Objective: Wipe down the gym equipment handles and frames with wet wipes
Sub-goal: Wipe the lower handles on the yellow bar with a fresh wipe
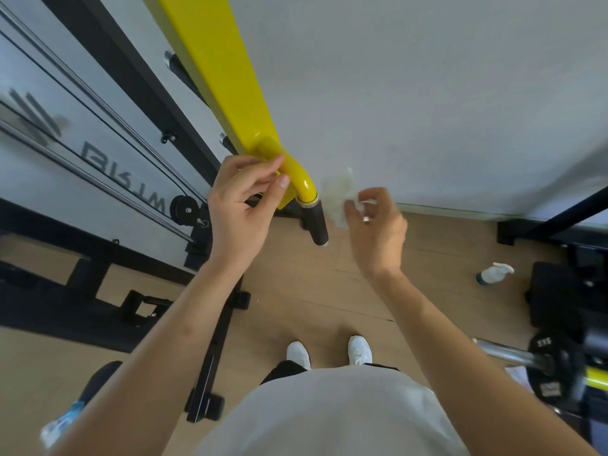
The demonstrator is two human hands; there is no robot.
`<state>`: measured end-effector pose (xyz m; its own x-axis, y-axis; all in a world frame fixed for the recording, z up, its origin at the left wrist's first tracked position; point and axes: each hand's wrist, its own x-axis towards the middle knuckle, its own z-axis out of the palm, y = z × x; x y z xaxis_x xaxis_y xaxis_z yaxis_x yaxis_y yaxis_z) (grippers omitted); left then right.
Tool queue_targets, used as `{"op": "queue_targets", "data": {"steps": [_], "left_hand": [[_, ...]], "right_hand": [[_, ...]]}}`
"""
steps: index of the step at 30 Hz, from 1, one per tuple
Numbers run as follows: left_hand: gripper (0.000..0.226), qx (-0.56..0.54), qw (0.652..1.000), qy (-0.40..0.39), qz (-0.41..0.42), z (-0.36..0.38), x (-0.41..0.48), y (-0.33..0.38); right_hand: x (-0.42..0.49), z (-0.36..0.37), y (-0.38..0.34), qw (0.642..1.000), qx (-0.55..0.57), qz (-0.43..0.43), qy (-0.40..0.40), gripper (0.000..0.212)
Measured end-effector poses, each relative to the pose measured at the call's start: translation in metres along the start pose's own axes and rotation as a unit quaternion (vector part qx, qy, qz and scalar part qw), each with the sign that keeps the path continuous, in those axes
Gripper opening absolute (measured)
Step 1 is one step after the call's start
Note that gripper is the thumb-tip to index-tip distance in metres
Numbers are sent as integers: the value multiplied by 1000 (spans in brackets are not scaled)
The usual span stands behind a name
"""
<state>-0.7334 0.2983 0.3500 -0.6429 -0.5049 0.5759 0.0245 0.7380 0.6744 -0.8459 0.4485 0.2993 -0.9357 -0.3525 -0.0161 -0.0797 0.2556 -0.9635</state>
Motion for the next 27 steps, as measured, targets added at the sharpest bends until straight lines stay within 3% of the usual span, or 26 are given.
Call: {"op": "queue_targets", "data": {"steps": [4,9,12,20,27], "left_hand": [[26,-15,1000,0,-14,2,-2,2],[25,-37,999,13,-35,2,-3,3],[25,-37,998,11,-44,0,-5,3],[25,-54,997,6,-53,2,-7,5],[26,-82,990,15,-113,6,-9,13]], "right_hand": [[-20,10,-8,989,85,-45,-111,4],[-12,-4,3,962,187,-28,-197,26],[-8,1,5,964,159,-74,-199,30],[2,31,18,974,47,-193,-107,38],[-2,42,63,981,-3,-132,-140,36]]}}
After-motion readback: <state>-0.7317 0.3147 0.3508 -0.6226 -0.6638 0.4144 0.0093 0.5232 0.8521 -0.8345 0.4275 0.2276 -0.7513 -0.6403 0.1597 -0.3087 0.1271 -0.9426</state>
